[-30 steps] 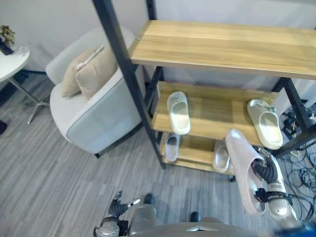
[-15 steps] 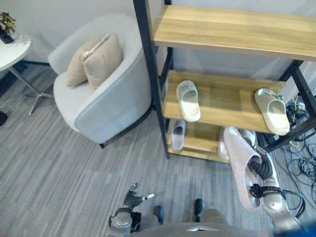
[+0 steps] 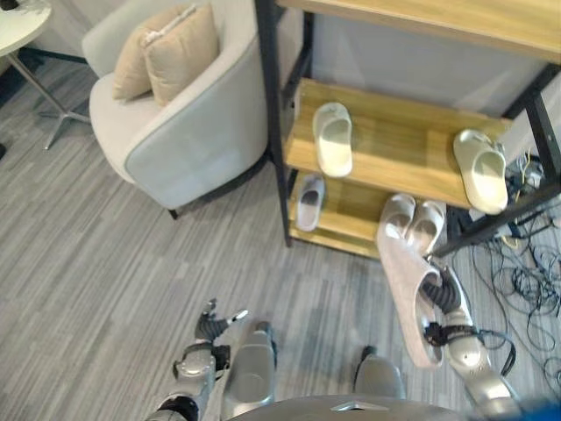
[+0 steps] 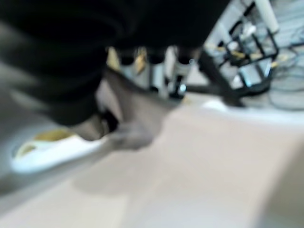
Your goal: Arrange the slippers neatly on the shoe rack.
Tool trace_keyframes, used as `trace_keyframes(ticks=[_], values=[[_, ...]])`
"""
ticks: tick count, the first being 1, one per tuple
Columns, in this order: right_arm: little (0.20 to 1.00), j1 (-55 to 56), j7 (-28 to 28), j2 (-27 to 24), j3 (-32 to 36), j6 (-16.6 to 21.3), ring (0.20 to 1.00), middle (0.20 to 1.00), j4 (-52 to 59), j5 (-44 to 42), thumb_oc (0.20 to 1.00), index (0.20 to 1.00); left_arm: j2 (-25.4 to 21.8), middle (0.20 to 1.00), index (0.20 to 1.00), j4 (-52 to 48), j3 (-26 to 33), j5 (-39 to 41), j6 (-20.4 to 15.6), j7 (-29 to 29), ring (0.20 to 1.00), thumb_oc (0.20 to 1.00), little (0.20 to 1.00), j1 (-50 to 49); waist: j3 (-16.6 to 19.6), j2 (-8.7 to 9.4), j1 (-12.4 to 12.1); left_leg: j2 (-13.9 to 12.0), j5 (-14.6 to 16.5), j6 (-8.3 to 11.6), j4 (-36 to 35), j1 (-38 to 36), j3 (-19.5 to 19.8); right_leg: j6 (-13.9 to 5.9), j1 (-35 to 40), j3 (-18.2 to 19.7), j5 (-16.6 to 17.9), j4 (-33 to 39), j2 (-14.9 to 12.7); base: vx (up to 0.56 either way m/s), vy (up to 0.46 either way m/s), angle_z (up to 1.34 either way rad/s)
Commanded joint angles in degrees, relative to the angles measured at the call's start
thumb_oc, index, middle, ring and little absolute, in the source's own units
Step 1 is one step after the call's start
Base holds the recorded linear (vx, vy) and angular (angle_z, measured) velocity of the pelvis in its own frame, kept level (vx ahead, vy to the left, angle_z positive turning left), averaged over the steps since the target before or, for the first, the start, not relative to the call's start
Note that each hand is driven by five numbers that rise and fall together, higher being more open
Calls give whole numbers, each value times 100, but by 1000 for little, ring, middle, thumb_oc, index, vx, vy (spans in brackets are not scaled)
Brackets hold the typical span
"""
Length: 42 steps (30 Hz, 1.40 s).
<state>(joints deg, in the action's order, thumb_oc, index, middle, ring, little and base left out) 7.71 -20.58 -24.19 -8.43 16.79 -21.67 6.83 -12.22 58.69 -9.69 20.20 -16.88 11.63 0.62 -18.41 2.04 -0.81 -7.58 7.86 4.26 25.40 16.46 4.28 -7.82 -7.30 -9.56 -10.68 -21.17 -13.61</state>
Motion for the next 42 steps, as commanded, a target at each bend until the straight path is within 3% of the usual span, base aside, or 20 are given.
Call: trace_keyframes(ticks=[1,4,5,7,8,9,12,17,22,28,36,42], values=[[200,-148,-74,-133,-100,387,200,200,466,-246,200,200,-103,1000,1000,-410,103,443,-307,98,1000,1000,1000,106,31,331,-69,243,385,-278,694,344,133,-33,-226,21,328,-325,-84,-219,-135,-2],[200,-303,-129,-169,-186,429,200,200,418,-390,200,200,-120,1000,1000,-629,99,730,-421,156,1000,1000,1000,184,-125,328,-70,245,336,-257,798,632,307,27,-566,8,203,-644,-10,-244,-148,8],[200,-515,-361,-258,-203,544,200,200,415,-607,200,200,-228,1000,1000,-1060,37,1023,-552,317,1000,1000,1000,418,-281,339,-31,176,-59,-74,706,1218,538,143,-1141,-226,-30,-947,-5,-280,-213,18],[200,-556,-445,-273,-188,575,200,200,430,-640,200,200,-272,1000,1000,-1207,23,1109,-604,349,1000,1000,1000,514,-266,344,19,81,-121,-37,742,1397,528,175,-1310,-342,-128,-1057,-14,-198,-203,61],[200,-705,-592,-392,-177,570,200,200,526,-622,200,200,-301,1000,1000,-1515,35,1377,-684,395,1000,1000,1000,691,-376,284,68,-16,46,24,1060,1735,531,175,-1730,-373,-433,-1551,-34,-70,-126,97],[200,-714,-595,-393,-178,570,200,200,522,-621,200,200,-300,1000,1000,-1514,37,1379,-683,395,1000,1000,1000,697,-365,282,72,-15,66,26,1097,1771,535,175,-1765,-369,-454,-1586,-38,-99,-59,80],[200,-1133,-794,-561,-178,575,200,200,588,-629,200,200,-260,1000,1000,-1586,37,1771,-799,468,1000,1000,1000,1118,-447,216,115,75,173,34,1713,2638,572,283,-2814,-175,-687,-2441,-131,-131,33,12],[200,-1833,-1126,-678,-158,589,200,200,348,-670,200,200,-278,1000,1000,-1822,92,1999,-828,631,1000,1000,1000,1541,-196,116,140,221,368,-63,2670,4251,642,448,-4522,272,-989,-3478,-239,-69,42,-6],[200,-2262,-1241,-807,-194,621,200,200,287,-657,200,200,-327,1000,1000,-2076,130,2104,-894,686,1000,1000,1000,1701,-141,39,166,374,444,-89,3178,5245,682,488,-5560,488,-1139,-4096,-392,8,18,0],[200,-2599,-1509,-730,-7,373,200,200,333,-220,200,200,-210,1000,1000,-2164,183,2326,-951,802,1000,1000,1000,1785,75,47,234,554,896,-163,4327,6516,750,652,-7002,871,-1597,-5468,-489,131,0,14],[200,-3304,-1746,-1060,-28,117,200,200,331,74,200,200,-280,1000,1000,-2432,87,2321,-964,944,1000,1000,1000,1845,55,60,194,768,1263,-215,5338,7341,679,663,-7933,1194,-1849,-6486,-593,97,7,6],[200,-4116,-1808,-1559,-196,-148,200,200,144,251,200,200,-477,1000,1000,-2677,-126,2245,-867,862,1000,1000,1000,1861,-348,113,130,803,1520,-236,5835,7349,542,671,-8110,1485,-1980,-7045,-630,50,21,3]])
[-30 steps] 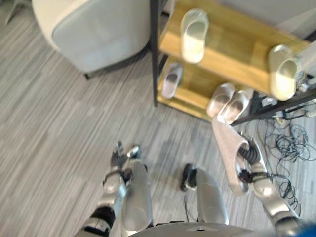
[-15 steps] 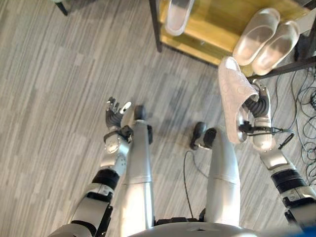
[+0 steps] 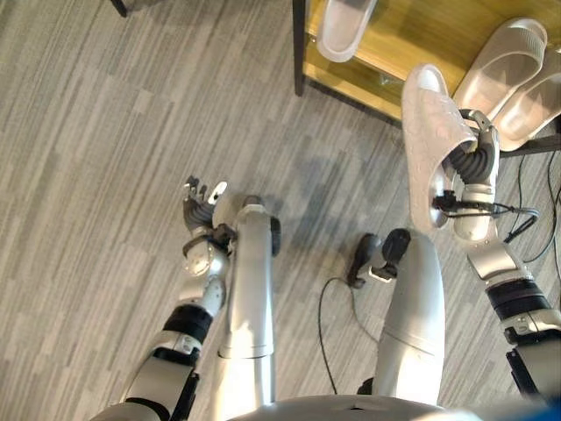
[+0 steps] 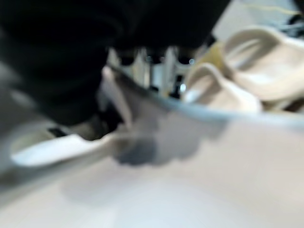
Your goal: Arrange the slippers neatly on the shoe rack.
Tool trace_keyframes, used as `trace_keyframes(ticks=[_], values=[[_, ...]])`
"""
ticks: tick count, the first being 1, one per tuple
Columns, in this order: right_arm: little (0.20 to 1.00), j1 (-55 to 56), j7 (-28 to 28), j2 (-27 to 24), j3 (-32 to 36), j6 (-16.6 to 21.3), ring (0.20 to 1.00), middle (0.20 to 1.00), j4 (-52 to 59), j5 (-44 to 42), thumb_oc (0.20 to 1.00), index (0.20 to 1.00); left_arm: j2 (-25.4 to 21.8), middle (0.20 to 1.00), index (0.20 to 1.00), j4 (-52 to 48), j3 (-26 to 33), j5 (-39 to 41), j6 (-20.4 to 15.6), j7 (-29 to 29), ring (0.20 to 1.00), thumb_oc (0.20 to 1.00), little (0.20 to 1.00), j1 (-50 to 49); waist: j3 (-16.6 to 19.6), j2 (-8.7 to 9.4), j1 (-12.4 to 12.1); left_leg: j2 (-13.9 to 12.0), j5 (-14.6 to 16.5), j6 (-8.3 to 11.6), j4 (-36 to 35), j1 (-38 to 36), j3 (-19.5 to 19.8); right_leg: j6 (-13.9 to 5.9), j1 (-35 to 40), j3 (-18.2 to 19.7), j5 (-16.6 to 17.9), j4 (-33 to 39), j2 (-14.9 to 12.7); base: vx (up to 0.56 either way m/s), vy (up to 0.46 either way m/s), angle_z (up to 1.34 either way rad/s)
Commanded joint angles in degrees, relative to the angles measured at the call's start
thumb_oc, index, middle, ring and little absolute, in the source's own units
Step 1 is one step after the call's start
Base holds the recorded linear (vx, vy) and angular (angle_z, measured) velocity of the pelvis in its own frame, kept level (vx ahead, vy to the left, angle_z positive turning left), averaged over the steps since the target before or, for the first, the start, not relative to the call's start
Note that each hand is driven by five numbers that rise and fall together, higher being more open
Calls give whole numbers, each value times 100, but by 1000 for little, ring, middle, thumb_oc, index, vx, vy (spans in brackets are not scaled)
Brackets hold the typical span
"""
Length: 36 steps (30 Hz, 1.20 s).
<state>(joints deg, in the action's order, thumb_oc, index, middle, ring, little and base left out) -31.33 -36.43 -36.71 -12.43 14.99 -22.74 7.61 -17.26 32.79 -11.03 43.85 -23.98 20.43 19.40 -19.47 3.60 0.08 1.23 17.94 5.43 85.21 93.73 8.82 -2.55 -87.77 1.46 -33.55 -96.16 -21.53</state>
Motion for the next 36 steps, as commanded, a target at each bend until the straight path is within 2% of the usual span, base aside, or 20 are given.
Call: trace_keyframes(ticks=[1,5,10,19,22,27,33,36], values=[[200,-470,-228,-467,166,-33,200,200,142,127,200,200,-42,1000,1000,-183,-39,-129,-130,-70,1000,1000,1000,-25,-317,-55,20,-75,533,-363,-130,-378,43,128,-102,429,313,410,156,36,34,2],[200,-1004,-204,-711,-37,-117,200,200,-227,-17,200,200,-199,1000,1000,-297,-85,-192,-98,-110,1000,1000,1000,-38,-410,-69,-40,-78,510,-360,-210,-378,4,118,-112,468,347,457,159,12,21,1],[200,-2183,11,-1058,-651,-310,200,200,-1341,-463,200,200,-371,1000,1000,-442,-138,-155,-81,-234,1000,1000,1000,-144,-494,-121,-155,-99,473,-339,-359,-378,-62,52,-131,491,464,631,102,20,59,1],[200,-3364,105,-1007,-1221,-378,200,200,-2465,-1040,200,200,-523,1000,1000,-604,-179,-80,-90,-340,1000,1000,1000,-288,-547,-176,-276,-105,388,-321,-540,-378,-146,34,-134,490,551,756,83,16,21,-1],[200,-4270,295,-881,-1669,-334,200,200,-3236,-1759,200,200,-645,1000,1000,-697,-179,-9,-74,-420,1000,1000,1000,-464,-647,-128,-372,-97,395,-306,-474,-378,-195,27,-200,538,594,680,55,43,15,0],[200,-4746,226,-828,-1690,-348,200,200,-4016,-2288,200,200,-689,1000,1000,-768,-376,-130,-20,-426,1000,1000,1000,-609,-678,-175,-413,-113,390,-291,-512,-378,-214,16,-214,548,607,700,36,0,0,0],[200,-4795,180,-894,-1681,-234,200,200,-4222,-2591,200,200,-721,1000,1000,-818,-484,-189,-15,-445,1000,1000,1000,-739,-708,-244,-455,-113,375,-287,-582,-378,-269,18,-214,551,604,730,10,2,5,0],[200,-4869,80,-907,-1713,-309,200,200,-4219,-2503,200,200,-732,1000,1000,-850,-472,-142,-24,-446,1000,1000,1000,-828,-707,-277,-458,-123,348,-285,-659,-378,-268,6,-215,543,626,784,15,0,0,0]])
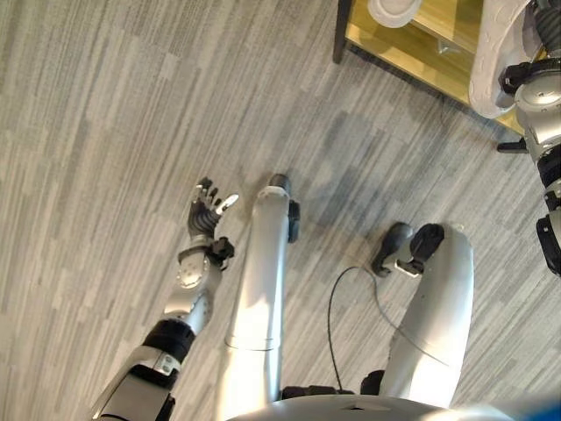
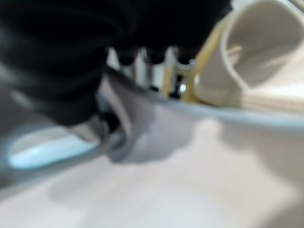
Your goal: Arrange the slippers neatly on the shoe rack.
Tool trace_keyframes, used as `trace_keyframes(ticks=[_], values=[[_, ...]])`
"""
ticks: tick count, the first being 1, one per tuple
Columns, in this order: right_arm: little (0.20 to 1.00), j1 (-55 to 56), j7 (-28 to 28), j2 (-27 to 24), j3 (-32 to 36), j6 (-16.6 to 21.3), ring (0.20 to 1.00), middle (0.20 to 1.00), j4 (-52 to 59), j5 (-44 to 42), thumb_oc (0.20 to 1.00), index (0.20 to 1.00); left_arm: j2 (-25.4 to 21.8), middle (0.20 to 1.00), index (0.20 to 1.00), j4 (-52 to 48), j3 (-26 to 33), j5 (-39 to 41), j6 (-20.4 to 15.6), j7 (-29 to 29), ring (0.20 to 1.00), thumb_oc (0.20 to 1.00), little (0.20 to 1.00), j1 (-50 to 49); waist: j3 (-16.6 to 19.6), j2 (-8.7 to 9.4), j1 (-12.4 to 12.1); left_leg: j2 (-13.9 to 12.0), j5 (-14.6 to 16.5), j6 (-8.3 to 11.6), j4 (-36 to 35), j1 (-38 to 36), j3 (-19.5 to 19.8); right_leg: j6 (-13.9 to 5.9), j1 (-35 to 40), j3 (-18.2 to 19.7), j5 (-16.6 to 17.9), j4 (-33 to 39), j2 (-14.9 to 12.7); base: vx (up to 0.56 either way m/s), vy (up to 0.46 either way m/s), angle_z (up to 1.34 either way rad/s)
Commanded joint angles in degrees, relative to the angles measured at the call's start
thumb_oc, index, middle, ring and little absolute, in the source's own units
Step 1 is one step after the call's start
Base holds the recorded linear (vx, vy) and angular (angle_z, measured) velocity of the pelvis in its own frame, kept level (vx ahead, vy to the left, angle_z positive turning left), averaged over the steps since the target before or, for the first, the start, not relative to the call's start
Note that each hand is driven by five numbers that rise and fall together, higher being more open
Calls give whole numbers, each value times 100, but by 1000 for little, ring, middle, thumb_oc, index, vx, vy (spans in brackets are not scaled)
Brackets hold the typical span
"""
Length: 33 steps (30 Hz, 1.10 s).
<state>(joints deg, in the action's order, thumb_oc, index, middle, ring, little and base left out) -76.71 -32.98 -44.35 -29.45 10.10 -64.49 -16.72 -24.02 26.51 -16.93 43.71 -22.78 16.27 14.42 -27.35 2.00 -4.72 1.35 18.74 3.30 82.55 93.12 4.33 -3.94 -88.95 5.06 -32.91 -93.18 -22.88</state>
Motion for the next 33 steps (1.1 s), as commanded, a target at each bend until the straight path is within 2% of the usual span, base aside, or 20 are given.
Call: trace_keyframes(ticks=[1,11,12,15,16,17,19,21,23,25,27,33], values=[[200,-333,-289,-155,1,166,200,200,-41,-26,200,200,-49,1000,1000,-242,127,-124,-137,-42,1000,1000,1000,-371,71,-135,18,-142,256,-73,-403,-316,173,142,-96,185,571,494,148,0,0,0],[200,-558,-194,-109,-59,244,200,200,-387,-302,200,200,-132,1000,1000,-415,195,-83,-211,-70,1000,1000,1000,-578,89,-201,-111,-120,197,-71,-538,-316,185,67,-97,138,671,648,167,0,0,0],[1000,-675,-192,-3,84,433,1000,1000,-574,-806,1000,1000,-153,1000,1000,-301,106,-185,-210,-32,1000,1000,1000,-552,120,-237,-128,-124,140,-65,-696,-316,162,62,-97,112,700,770,151,0,0,0],[1000,-701,-135,132,410,745,1000,1000,-668,-1674,1000,1000,-180,1000,1000,-86,10,-284,-172,-36,1000,1000,1000,-567,184,-271,-166,-121,89,-49,-888,-316,153,38,-96,81,690,916,155,-4,-10,5],[1000,-703,-125,127,412,751,1000,1000,-674,-1684,1000,1000,-184,1000,1000,-82,8,-282,-175,-38,1000,1000,1000,-561,182,-270,-165,-115,62,-53,-908,-316,151,42,-96,79,710,933,151,-3,-21,9],[1000,-710,-102,227,659,1054,1000,1000,-613,-2412,1000,1000,-175,1000,1000,84,-58,-291,-170,-63,1000,1000,1000,-565,228,-290,-193,-111,1,-38,-1030,-316,156,11,-96,66,730,1011,143,1,-16,9],[1000,-677,-134,306,927,1252,1000,1000,-526,-2859,1000,1000,-156,1000,1000,209,-94,-285,-153,-78,1000,1000,1000,-569,267,-322,-205,-93,-32,-27,-1068,-316,152,-7,-96,67,734,1021,139,21,-5,10],[1000,-575,-147,371,1121,1412,1000,1000,-271,-3070,1000,1000,-132,1000,1000,320,-115,-288,-141,-98,1000,1000,1000,-573,296,-356,-204,-93,-60,-24,-1116,-316,147,-18,-96,61,727,1044,132,22,12,9],[1000,-442,227,422,1210,1469,1000,1000,-33,-3450,1000,1000,-88,1000,1000,420,-83,-272,-136,-167,1000,1000,1000,-574,303,-387,-224,-88,-84,-27,-1154,-316,153,-27,-96,56,724,1047,133,0,0,0],[1000,-419,286,439,1251,1535,1000,1000,-1,-3558,1000,1000,-84,1000,1000,429,-73,-274,-145,-180,1000,1000,1000,-572,302,-387,-226,-72,-96,-23,-1159,-316,155,-32,-96,54,736,1044,139,0,0,0],[1000,-263,604,558,1402,1642,1000,1000,207,-3908,1000,1000,-45,1000,1000,447,-54,-314,-120,-205,1000,1000,1000,-553,282,-382,-212,-63,-143,-4,-1166,-316,176,-58,-96,48,794,1042,136,1,-9,4],[1000,-147,787,787,1675,1873,1000,1000,366,-4372,1000,1000,-3,1000,1000,451,-105,-454,-122,-180,1000,1000,1000,-531,328,-360,-235,-79,-250,22,-1394,-316,200,-94,-96,4,892,1234,144,-8,1,2]])
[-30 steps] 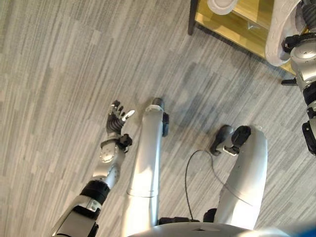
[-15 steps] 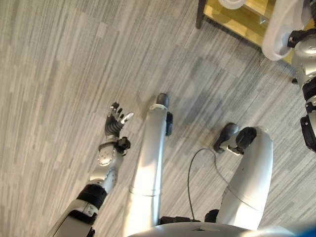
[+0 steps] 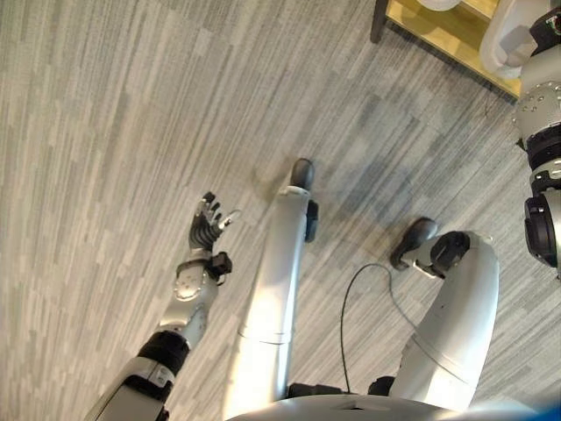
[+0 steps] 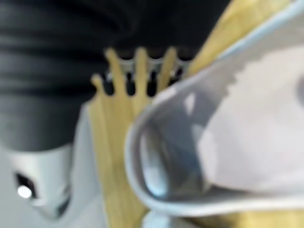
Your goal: Arrange the slippers neatly on the shoe rack.
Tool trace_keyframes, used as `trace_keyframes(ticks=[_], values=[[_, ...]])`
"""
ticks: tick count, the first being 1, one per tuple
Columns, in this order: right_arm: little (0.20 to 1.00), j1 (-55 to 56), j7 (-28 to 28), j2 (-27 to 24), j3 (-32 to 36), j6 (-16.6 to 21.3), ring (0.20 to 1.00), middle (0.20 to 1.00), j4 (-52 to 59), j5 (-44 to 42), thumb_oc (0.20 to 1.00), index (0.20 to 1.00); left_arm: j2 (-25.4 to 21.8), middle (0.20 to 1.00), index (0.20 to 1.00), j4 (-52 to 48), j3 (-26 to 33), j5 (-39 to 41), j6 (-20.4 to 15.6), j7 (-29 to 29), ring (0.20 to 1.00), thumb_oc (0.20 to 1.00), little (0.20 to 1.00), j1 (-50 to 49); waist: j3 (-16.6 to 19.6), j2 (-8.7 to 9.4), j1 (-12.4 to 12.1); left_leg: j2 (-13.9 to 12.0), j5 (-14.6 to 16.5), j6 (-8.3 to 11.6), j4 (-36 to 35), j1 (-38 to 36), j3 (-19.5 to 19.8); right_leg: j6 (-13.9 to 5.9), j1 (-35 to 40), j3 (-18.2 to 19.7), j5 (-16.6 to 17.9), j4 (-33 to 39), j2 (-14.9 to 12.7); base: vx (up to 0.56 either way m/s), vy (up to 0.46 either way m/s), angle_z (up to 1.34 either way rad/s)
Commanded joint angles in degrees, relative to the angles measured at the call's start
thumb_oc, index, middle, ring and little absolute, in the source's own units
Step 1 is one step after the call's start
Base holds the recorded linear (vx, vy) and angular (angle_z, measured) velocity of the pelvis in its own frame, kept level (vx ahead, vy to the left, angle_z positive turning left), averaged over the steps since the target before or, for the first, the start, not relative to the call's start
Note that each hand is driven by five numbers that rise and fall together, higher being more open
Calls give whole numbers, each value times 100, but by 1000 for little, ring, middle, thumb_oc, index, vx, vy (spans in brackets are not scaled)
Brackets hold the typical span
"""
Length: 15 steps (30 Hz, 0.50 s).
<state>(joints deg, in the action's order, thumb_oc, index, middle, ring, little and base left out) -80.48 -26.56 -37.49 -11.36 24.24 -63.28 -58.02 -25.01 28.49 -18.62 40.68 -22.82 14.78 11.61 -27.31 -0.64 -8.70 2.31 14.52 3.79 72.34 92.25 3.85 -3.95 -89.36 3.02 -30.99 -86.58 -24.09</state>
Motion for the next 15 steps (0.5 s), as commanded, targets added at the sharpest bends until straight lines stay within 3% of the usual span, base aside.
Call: trace_keyframes(ticks=[1,10,15], values=[[1000,264,156,134,-116,449,1000,1000,285,-206,1000,1000,107,1000,1000,268,52,-165,-105,-27,1000,1000,1000,-243,327,-89,172,-161,165,-31,-376,-230,244,-92,-55,202,718,581,279,0,0,0],[1000,421,20,250,298,751,1000,1000,505,-351,1000,1000,115,1000,1000,360,15,-362,-138,115,1000,1000,1000,-205,401,-91,169,-115,40,12,-566,-230,261,-111,-55,174,751,668,296,-9,-1,0],[1000,475,134,209,255,661,1000,1000,632,-376,1000,1000,188,1000,1000,419,53,-178,-129,-2,1000,1000,1000,-207,408,-114,164,-71,-92,45,-712,-230,328,-133,-56,145,776,750,274,-22,-8,6]])
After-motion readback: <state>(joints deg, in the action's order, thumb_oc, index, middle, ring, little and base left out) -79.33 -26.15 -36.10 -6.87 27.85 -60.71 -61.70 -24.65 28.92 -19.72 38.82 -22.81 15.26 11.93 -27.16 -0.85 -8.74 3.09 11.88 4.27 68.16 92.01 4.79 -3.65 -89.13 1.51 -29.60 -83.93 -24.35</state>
